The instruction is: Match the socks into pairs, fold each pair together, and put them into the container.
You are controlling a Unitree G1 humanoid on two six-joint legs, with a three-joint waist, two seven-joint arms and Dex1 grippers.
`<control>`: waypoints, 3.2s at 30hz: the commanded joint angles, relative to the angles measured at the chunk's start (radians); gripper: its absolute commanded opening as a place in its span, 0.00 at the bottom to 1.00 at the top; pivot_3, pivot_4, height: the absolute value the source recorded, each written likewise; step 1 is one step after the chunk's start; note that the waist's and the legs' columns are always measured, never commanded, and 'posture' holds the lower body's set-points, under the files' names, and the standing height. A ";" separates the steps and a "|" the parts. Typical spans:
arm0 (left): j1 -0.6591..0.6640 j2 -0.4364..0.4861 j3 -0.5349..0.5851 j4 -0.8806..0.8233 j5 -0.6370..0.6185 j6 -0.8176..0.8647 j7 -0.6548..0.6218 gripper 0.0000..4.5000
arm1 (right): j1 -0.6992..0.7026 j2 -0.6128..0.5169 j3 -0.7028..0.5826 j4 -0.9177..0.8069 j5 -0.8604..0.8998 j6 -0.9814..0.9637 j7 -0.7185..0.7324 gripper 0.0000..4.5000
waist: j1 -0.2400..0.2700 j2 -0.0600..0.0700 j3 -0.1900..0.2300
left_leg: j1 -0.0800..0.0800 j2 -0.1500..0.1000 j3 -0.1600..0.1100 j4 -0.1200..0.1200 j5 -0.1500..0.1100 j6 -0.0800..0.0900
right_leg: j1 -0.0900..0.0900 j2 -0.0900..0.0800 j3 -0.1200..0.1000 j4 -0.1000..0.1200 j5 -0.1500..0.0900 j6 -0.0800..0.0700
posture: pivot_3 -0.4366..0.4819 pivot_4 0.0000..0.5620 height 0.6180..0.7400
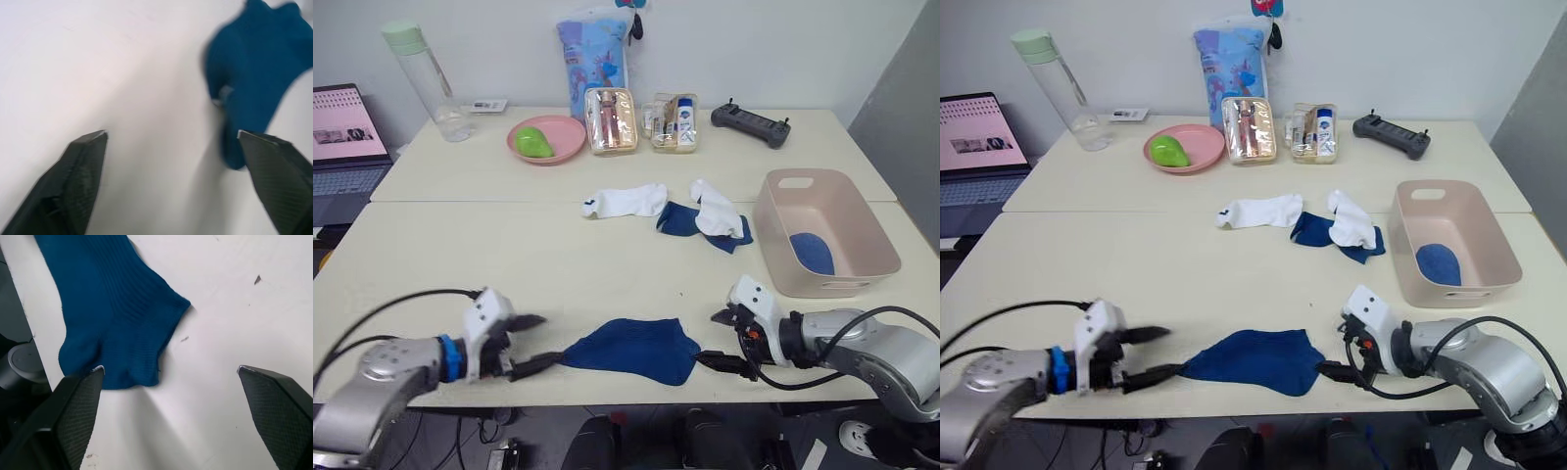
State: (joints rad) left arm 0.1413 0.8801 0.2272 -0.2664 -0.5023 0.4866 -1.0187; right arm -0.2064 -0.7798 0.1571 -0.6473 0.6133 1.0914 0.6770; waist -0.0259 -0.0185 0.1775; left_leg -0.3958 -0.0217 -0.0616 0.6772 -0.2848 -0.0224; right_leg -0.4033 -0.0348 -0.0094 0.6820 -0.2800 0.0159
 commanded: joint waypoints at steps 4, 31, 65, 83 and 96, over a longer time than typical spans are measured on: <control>-0.091 -0.022 0.025 -0.029 -0.070 0.070 0.028 1.00 | 0.017 0.030 -0.072 -0.043 0.009 -0.098 -0.003 1.00 | 0.000 -0.001 0.000 | 0.000 0.000 0.000 0.000 0.000 0.000 | 0.000 0.000 0.000 0.000 0.000 0.000 | 0.48 0.27 0.94; -1.015 -0.663 -0.380 0.893 0.378 -0.254 0.461 1.00 | -0.028 0.244 -0.153 -0.137 -0.109 -0.145 -0.329 1.00 | 0.019 -0.002 0.000 | -0.002 -0.001 0.003 0.002 0.001 0.000 | -0.002 0.000 0.000 0.001 0.001 0.001 | 0.48 0.27 0.94; -0.977 -0.700 -0.186 0.745 0.264 -0.043 0.281 0.01 | -0.029 0.280 -0.119 -0.143 -0.130 -0.111 -0.390 1.00 | 0.004 -0.002 0.000 | -0.002 -0.001 0.003 0.002 0.003 -0.002 | -0.003 0.000 0.003 0.002 0.001 0.001 | 0.48 0.27 0.94; -1.297 -0.701 0.093 0.471 -0.234 0.518 0.417 0.01 | -0.102 0.270 -0.104 -0.110 -0.113 -0.072 -0.361 1.00 | -0.009 -0.002 0.000 | -0.001 -0.001 0.002 0.002 0.003 -0.002 | -0.002 0.001 0.002 0.003 0.001 0.002 | 0.48 0.27 0.94; -0.759 -0.564 0.170 0.185 -0.415 0.837 0.542 0.01 | -0.064 0.188 -0.097 -0.144 -0.051 0.015 -0.273 1.00 | -0.009 -0.002 0.000 | 0.000 -0.001 0.002 0.002 0.005 -0.006 | -0.002 0.000 0.004 0.005 0.001 0.002 | 0.48 0.27 0.94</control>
State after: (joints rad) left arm -0.6525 0.2830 0.3837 -0.0223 -0.9011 1.3167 -0.4650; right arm -0.2664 -0.5905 0.0692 -0.7455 0.5399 1.1064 0.3940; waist -0.0351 -0.0207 0.1771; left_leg -0.3951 -0.0223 -0.0596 0.6788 -0.2796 -0.0284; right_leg -0.4064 -0.0344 -0.0044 0.6883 -0.2795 0.0172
